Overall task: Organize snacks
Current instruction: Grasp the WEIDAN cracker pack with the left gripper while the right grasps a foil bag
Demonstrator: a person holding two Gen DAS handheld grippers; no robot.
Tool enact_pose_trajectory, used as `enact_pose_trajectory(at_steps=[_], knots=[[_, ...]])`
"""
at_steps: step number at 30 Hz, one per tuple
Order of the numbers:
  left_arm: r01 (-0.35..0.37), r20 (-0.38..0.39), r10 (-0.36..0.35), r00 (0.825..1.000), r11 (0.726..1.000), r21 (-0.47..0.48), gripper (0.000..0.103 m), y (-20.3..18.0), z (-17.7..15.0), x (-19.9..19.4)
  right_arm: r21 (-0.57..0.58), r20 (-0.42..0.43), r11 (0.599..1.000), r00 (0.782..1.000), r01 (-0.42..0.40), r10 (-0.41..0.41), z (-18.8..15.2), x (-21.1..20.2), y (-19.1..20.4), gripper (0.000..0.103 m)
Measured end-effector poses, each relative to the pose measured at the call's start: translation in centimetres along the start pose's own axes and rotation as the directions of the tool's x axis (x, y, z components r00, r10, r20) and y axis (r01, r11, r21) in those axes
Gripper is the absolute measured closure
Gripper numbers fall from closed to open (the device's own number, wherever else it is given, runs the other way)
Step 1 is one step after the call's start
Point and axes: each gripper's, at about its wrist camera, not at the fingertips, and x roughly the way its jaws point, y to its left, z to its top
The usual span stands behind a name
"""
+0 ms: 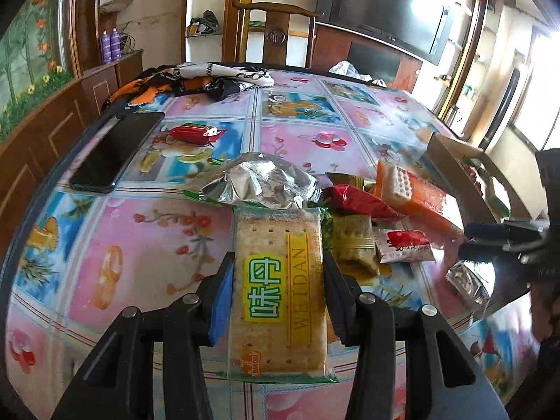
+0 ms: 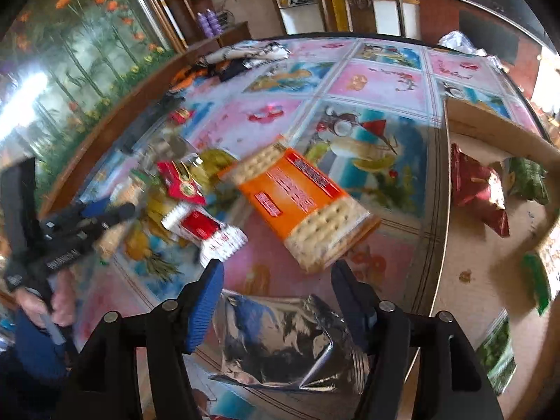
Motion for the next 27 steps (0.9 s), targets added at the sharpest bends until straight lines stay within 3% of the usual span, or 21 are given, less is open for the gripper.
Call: enact_pose_trajectory(at_steps=[3,8,10,11,13,16,18,21,25,27], knots=[[0.008,0.014,-0.008,1.000,1.000,-0.012,0.058,0.3,0.1,-0.2,-0.011,0.000,1.000,1.000,0.025,-0.025,-0.8,-0.2,1.1,0.026],[0.028,0.024,-0.028,0.999,0.999,-0.021,0.058,0.6,0.2,-0.4,-0.084,-0.010,0.994,0.997,-0.074,0.073,-2.7,-0.6,4.1,0.025],[0.030,0.032,-0.030,0.999,0.999,-0.011,0.058,0.4,0.2,-0.6,-0.061,-0.015,0.971,0.973,-0.232,0.231,-3.0,-1.4,4.6,0.026],[0.031,0.035,-0.030,0.999,1.000,-0.007,0.058,0.4,0.2,-0.7,-0.053,0.009,0.963,0.964,-0.264,0.264,-2.9,-2.2,4.6,0.026],[0.032,0.039,-0.032,0.999,0.999,-0.002,0.058,0.3,0.2,-0.8,-0.062,0.055,0.975,0.975,-0.213,0.216,-2.8,-3.6,4.3,0.026],[0.046,0.041,-0.045,0.998,0.999,-0.007,0.058,0.4,0.1,-1.0,-0.055,0.040,0.944,0.944,-0.324,0.326,-3.6,-5.0,4.1,0.026],[0.057,0.041,-0.056,0.998,0.998,-0.014,0.058,0.5,0.1,-1.0,-0.079,0.009,0.935,0.937,-0.347,0.349,-5.0,-5.3,4.7,0.026],[0.067,0.042,-0.067,0.997,0.998,-0.010,0.057,0.4,0.1,-1.2,-0.013,-0.047,0.921,0.921,-0.389,0.388,-6.9,-4.3,4.1,0.027],[0.068,0.047,-0.068,0.997,0.998,0.004,0.057,0.1,0.0,-1.3,0.005,-0.007,0.953,0.953,-0.302,0.302,-7.4,-5.2,3.2,0.034],[0.069,0.046,-0.069,0.997,0.998,0.000,0.057,0.1,0.0,-1.3,0.000,0.006,0.982,0.982,-0.191,0.191,-6.9,-5.2,2.6,0.035]])
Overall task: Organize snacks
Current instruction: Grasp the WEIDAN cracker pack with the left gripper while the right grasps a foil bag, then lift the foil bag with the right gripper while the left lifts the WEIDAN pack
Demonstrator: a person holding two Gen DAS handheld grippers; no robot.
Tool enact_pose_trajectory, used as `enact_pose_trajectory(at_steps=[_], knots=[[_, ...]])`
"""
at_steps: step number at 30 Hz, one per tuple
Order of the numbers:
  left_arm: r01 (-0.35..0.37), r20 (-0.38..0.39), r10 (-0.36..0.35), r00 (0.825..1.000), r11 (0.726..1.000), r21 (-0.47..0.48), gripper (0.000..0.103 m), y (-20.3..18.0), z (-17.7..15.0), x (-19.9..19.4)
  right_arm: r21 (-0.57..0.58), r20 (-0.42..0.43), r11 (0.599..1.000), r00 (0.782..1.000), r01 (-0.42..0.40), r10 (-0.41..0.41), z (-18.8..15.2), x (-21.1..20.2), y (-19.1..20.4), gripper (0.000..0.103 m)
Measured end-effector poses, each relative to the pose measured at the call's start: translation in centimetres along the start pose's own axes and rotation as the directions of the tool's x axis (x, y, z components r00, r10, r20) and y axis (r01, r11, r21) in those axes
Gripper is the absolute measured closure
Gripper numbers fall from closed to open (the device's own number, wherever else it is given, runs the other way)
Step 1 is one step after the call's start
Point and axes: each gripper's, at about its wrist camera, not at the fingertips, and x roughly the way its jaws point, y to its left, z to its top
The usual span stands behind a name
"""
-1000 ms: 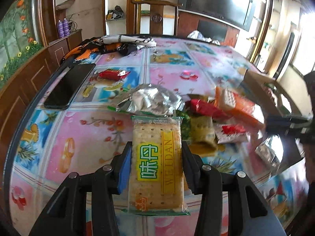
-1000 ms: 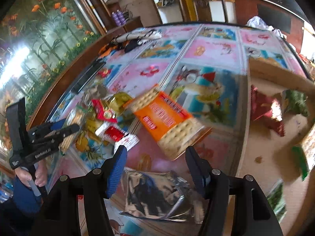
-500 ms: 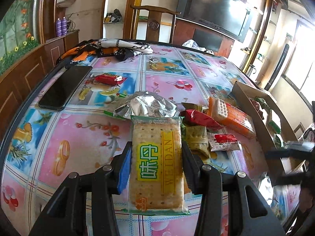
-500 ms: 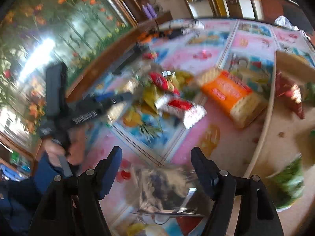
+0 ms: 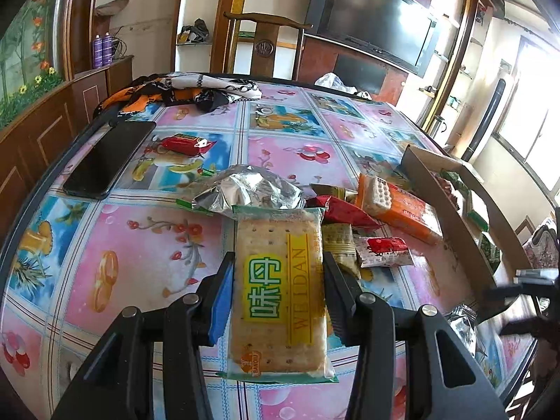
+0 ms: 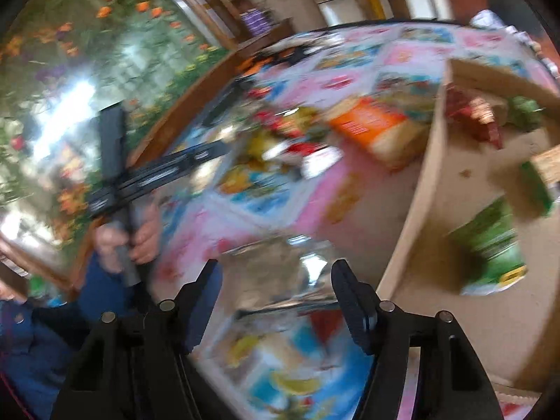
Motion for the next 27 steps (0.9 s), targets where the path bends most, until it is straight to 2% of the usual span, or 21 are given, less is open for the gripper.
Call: enact_pose_trajectory(at_steps=[2,3,5,7,10,11,13,15,19,21,24,27], knots=[[-0.001,0.001,0.001,1.000,1.000,-0.006,0.057,0.1,0.0,0.0,0.006,-0.011,0.993,0.993,0.116,-0.116,0.3,0.3,-0.5,0.034],[-0.001,0.002,0.001,1.000,1.000,-0.008,0.058,0.1,0.0,-0.1,0.044,-0.011,0.991,0.992,0.125,-0.124,0.4,0.3,-0.9,0.034],[0.002,0.005,-0.002,1.000,1.000,-0.012,0.058,0.2,0.0,-0.2,0.082,0.003,0.996,1.000,0.028,-0.028,0.1,0.0,-0.6,0.034],[0.005,0.009,-0.005,1.000,1.000,-0.011,0.058,0.1,0.0,-0.3,0.099,0.023,0.993,0.998,-0.056,0.054,-0.3,-0.4,0.8,0.034],[0.002,0.022,-0.002,1.000,1.000,-0.002,0.058,0.0,-0.1,-0.6,0.235,0.007,0.965,0.993,-0.120,0.122,-1.3,0.2,1.2,0.034],[0.003,0.025,-0.003,1.000,1.000,0.001,0.057,-0.1,0.0,-0.7,0.267,-0.004,0.954,0.990,-0.137,0.143,-1.8,0.4,1.4,0.032],[0.007,0.030,-0.008,1.000,1.000,0.009,0.057,-0.3,-0.1,-0.9,0.318,-0.029,0.943,0.993,-0.101,0.117,-2.6,0.7,1.4,0.029],[0.008,0.041,-0.009,0.999,1.000,0.021,0.057,-0.5,-0.1,-1.1,0.371,-0.056,0.923,0.989,-0.104,0.134,-3.2,1.8,1.3,0.027],[0.013,0.057,-0.014,0.998,1.000,0.025,0.057,-0.6,-0.2,-1.5,0.397,-0.054,0.916,0.995,-0.061,0.089,-2.3,2.9,1.0,0.025],[0.017,0.058,-0.018,0.998,1.000,0.014,0.057,-0.4,-0.1,-1.6,0.360,-0.057,0.933,0.998,0.001,0.021,-0.9,3.7,1.9,0.023],[0.017,0.056,-0.016,0.998,1.000,-0.006,0.057,0.1,0.0,-1.6,0.261,-0.082,0.960,0.994,0.098,-0.079,1.3,5.6,3.4,0.021],[0.014,0.056,-0.014,0.998,1.000,-0.013,0.058,0.3,0.0,-1.6,0.103,-0.110,0.971,0.973,0.214,-0.203,2.3,7.5,5.9,0.020]])
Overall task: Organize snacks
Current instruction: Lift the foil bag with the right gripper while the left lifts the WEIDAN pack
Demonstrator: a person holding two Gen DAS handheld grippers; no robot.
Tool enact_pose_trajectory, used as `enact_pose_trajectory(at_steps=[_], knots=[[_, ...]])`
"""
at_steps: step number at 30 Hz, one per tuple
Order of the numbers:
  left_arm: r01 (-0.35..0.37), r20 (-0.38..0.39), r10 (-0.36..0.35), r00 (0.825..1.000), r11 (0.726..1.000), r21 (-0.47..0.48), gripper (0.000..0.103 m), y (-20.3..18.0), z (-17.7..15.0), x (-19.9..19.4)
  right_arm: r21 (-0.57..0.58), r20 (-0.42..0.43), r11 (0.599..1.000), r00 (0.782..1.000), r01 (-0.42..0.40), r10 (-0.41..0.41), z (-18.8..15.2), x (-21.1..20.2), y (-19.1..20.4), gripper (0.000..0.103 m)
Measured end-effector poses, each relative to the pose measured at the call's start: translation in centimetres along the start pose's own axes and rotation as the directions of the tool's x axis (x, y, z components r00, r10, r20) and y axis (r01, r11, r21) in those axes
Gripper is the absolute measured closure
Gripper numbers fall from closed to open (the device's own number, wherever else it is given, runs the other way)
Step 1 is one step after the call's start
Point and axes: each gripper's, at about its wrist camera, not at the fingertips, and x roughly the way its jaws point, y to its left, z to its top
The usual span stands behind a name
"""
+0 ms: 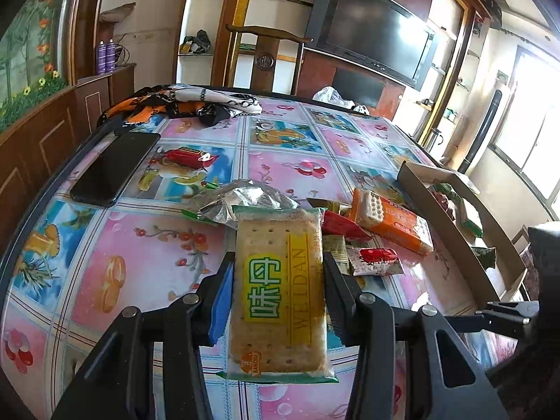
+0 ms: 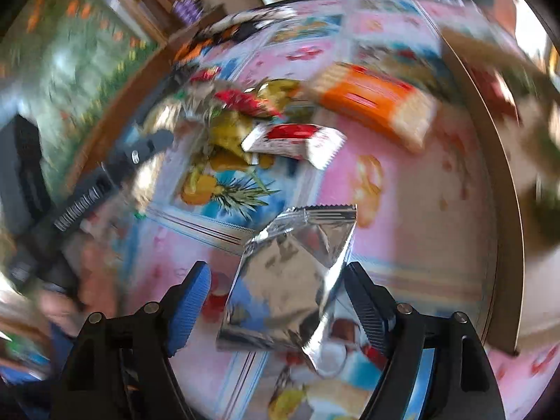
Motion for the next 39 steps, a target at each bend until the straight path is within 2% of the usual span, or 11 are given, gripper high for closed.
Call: enact_pose_trajectory(at_steps=[4,6,7,8,11,14,19,24,29,33,39], knots=[[0.003,0.002,-0.003,1.000,1.000,0.009,0.058,-0.2,0.0,-0.1,-0.181,0.000,0.978,0.994,0.104,-0.105,-1.1,0.8,2.5,0.020],[0.003,0.008,-0.003,1.000,1.000,0.019,0.057,-0.4,-0.1,-0.2,-0.232,0.032,0.961,0.988,0.151,-0.148,-1.8,0.7,2.4,0.027],[0.002,0.010,-0.002,1.000,1.000,0.024,0.057,-0.5,-0.1,-0.2,-0.247,0.050,0.955,0.986,0.164,-0.156,-2.2,0.2,2.0,0.040],[-0.002,0.012,0.002,1.000,1.000,0.029,0.057,-0.7,-0.1,-0.2,-0.253,0.058,0.952,0.985,0.171,-0.162,-2.2,0.0,1.7,0.040],[-0.013,0.019,0.012,1.000,0.999,0.037,0.057,-0.8,-0.1,-0.2,-0.224,0.067,0.967,0.992,0.123,-0.110,-1.7,-0.3,0.4,0.040],[-0.030,0.025,0.029,0.999,0.999,0.037,0.058,-0.8,-0.1,-0.1,-0.172,0.120,0.980,0.989,0.104,-0.084,0.1,-0.9,-0.5,0.040],[-0.072,0.037,0.069,0.997,0.995,0.068,0.057,-1.5,-0.1,0.3,-0.099,0.301,0.989,0.951,0.112,-0.077,5.5,-2.3,-1.4,0.040],[-0.116,0.066,0.110,0.992,0.988,0.106,0.057,-2.4,0.0,0.6,-0.049,0.357,0.996,0.933,0.073,-0.051,10.1,-1.0,-3.3,0.040],[-0.153,0.084,0.144,0.986,0.982,0.114,0.057,-3.4,0.5,1.1,-0.017,0.324,1.000,0.946,0.002,0.004,9.9,-0.1,-5.4,0.040],[-0.191,0.118,0.176,0.977,0.972,0.138,0.057,-4.9,0.8,1.4,0.001,0.349,0.999,0.936,-0.043,0.040,9.7,-1.2,-6.3,0.040],[-0.201,0.118,0.185,0.976,0.968,0.148,0.057,-6.8,1.6,2.5,0.031,0.383,0.997,0.922,-0.073,0.056,9.5,-3.0,-7.8,0.040]])
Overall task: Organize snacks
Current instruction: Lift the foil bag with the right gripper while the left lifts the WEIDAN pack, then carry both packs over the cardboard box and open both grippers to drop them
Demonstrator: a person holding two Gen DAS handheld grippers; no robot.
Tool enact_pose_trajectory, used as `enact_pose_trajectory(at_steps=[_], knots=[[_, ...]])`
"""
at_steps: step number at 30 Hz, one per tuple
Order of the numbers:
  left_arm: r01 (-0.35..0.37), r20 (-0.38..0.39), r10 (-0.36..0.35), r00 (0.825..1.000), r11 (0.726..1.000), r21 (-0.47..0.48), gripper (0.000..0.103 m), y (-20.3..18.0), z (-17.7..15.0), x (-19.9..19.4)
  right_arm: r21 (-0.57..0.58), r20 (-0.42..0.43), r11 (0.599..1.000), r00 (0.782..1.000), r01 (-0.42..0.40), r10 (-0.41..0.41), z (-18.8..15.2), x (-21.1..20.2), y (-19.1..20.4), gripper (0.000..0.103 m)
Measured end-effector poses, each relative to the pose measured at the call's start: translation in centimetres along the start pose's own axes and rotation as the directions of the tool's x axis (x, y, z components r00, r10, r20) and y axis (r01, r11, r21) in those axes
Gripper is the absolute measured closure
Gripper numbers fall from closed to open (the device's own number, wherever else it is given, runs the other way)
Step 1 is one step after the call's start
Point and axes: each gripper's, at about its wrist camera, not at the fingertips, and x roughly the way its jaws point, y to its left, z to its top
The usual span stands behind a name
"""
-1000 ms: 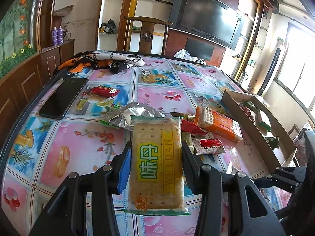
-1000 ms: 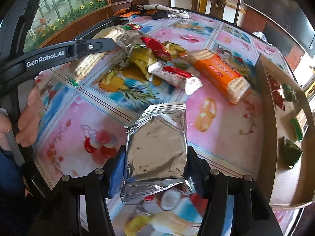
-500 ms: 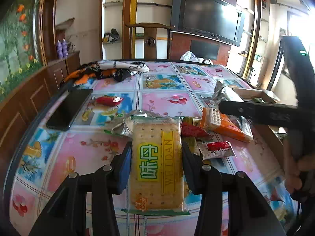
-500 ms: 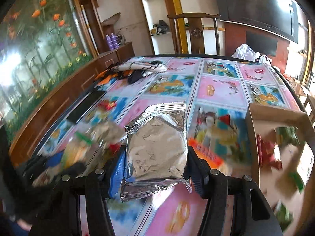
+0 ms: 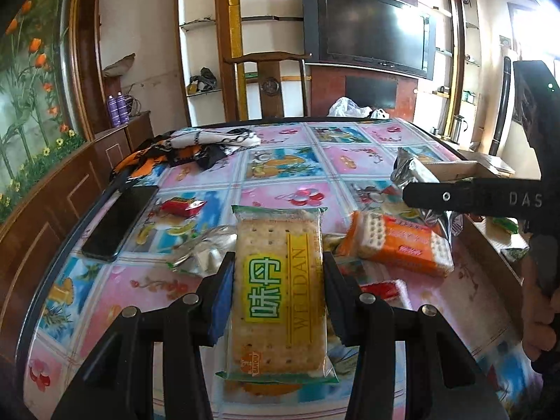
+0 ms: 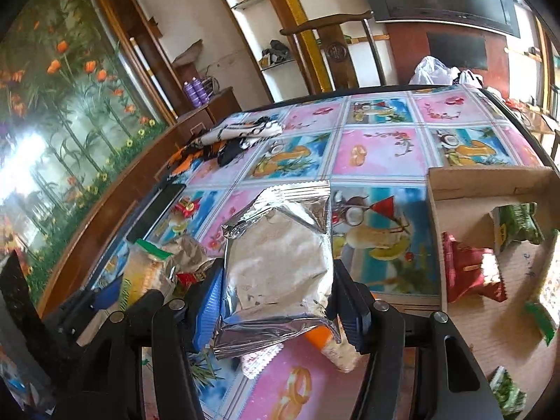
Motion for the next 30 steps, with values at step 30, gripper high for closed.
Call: enact_pose_trajectory(at_steps=[30], knots=[[0.246,0.029,-0.252,0.967,0.959,0.139,0.057,-14.9,4.3,-0.6,0.313,0.161,0.947,0.978,0.077,-0.133,1.6,-10.0,-15.1,0.040]])
